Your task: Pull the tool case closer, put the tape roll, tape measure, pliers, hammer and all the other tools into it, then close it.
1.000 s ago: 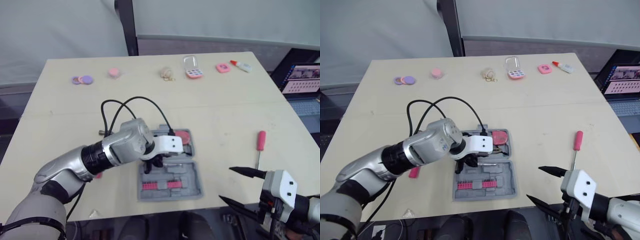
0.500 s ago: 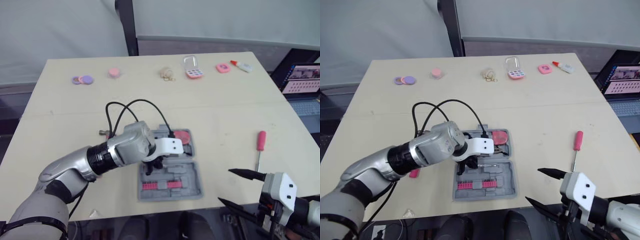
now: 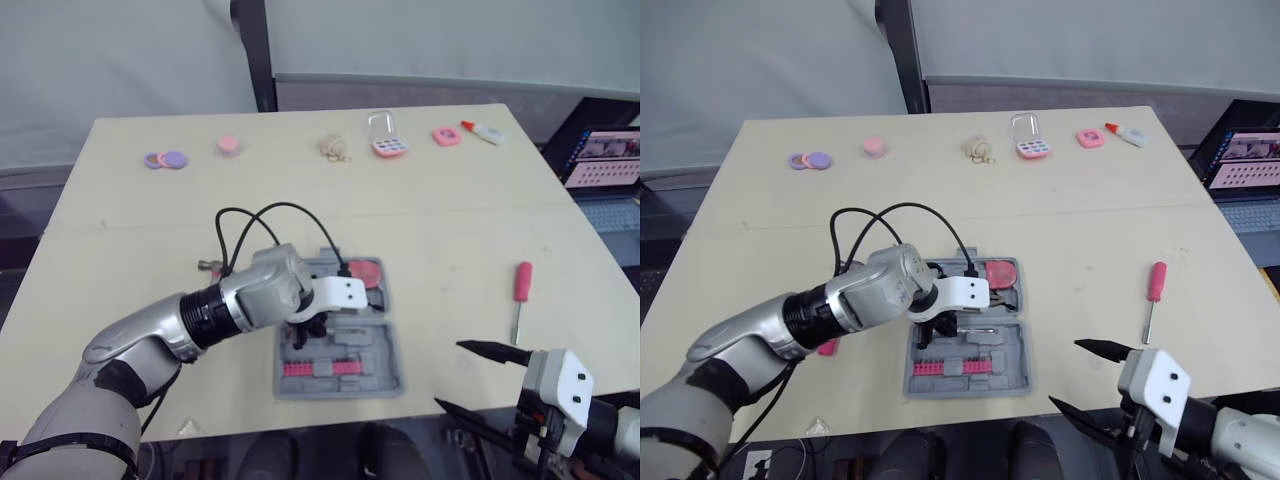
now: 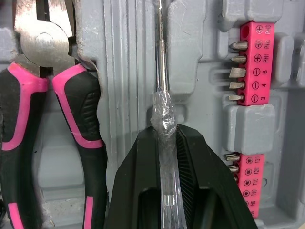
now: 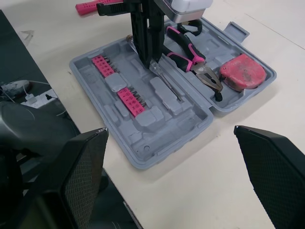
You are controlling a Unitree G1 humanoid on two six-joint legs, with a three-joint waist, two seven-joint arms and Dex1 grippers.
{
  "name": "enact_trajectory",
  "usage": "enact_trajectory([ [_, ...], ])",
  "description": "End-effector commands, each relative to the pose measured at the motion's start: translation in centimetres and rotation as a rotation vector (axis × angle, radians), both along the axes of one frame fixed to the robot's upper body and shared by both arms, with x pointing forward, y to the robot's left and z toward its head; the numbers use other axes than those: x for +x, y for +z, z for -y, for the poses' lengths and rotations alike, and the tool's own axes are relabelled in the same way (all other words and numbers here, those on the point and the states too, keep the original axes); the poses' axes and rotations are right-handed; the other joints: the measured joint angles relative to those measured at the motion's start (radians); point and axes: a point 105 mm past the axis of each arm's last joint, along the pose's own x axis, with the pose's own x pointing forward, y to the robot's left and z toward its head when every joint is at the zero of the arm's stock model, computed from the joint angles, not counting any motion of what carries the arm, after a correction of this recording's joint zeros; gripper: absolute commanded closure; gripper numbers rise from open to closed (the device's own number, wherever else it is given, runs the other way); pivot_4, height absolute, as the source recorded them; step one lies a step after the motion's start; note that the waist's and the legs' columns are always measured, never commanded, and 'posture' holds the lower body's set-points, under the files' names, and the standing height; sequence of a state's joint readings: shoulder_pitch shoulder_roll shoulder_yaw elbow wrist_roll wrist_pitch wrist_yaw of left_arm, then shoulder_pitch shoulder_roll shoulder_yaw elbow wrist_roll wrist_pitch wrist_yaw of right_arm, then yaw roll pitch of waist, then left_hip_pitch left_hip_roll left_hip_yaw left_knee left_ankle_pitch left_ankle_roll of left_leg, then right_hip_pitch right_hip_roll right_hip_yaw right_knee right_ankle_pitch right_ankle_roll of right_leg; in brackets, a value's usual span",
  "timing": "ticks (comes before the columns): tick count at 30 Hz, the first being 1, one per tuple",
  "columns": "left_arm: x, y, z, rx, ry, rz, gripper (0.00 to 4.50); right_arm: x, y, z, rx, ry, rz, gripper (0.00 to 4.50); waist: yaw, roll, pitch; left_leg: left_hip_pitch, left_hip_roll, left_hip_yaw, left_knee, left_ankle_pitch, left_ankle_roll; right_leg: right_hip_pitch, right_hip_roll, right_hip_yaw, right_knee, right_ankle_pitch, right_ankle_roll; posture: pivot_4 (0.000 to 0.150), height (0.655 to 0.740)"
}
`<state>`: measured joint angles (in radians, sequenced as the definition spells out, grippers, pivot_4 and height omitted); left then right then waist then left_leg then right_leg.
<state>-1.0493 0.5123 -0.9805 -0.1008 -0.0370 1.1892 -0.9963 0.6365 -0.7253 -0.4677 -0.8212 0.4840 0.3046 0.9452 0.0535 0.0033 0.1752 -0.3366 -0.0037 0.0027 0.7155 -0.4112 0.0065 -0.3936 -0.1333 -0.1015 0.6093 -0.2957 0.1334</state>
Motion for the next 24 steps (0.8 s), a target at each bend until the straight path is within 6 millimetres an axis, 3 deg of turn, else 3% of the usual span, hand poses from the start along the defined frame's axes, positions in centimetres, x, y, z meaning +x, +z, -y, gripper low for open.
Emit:
enact_trajectory([
  [1, 0.2, 0.7, 0.6, -0.019, -0.017, 0.024, 4.48, -0.1, 0.7, -0.3, -0.001, 0.000, 0.040, 0.00, 0.000, 0.000, 0.000, 0.000, 0.000, 0.000, 0.000, 0.000, 0.000, 0.000, 0.000, 0.000, 0.000, 0.000, 0.000, 0.150, 0.7400],
  [11, 0.3, 0.9, 0.7, -0.015, -0.030, 0.026, 4.48, -0.2, 0.7, -0.3, -0.001, -0.001, 0.039, 0.00, 0.001, 0.000, 0.000, 0.000, 0.000, 0.000, 0.000, 0.000, 0.000, 0.000, 0.000, 0.000, 0.000, 0.000, 0.000, 0.150, 0.7400],
  [18, 0.2, 2.6, 0.6, -0.036, -0.011, 0.023, 1.28, -0.2, 0.7, -0.3, 0.003, -0.001, 0.036, 0.00, 0.000, 0.000, 0.000, 0.000, 0.000, 0.000, 0.000, 0.000, 0.000, 0.000, 0.000, 0.000, 0.000, 0.000, 0.000, 0.150, 0.7400],
  [24, -0.4, 5.1, 0.9, -0.120, 0.028, -0.012, 1.28, -0.2, 0.7, -0.3, 0.003, 0.001, 0.033, 0.00, -0.001, 0.000, 0.000, 0.000, 0.000, 0.000, 0.000, 0.000, 0.000, 0.000, 0.000, 0.000, 0.000, 0.000, 0.000, 0.150, 0.7400],
])
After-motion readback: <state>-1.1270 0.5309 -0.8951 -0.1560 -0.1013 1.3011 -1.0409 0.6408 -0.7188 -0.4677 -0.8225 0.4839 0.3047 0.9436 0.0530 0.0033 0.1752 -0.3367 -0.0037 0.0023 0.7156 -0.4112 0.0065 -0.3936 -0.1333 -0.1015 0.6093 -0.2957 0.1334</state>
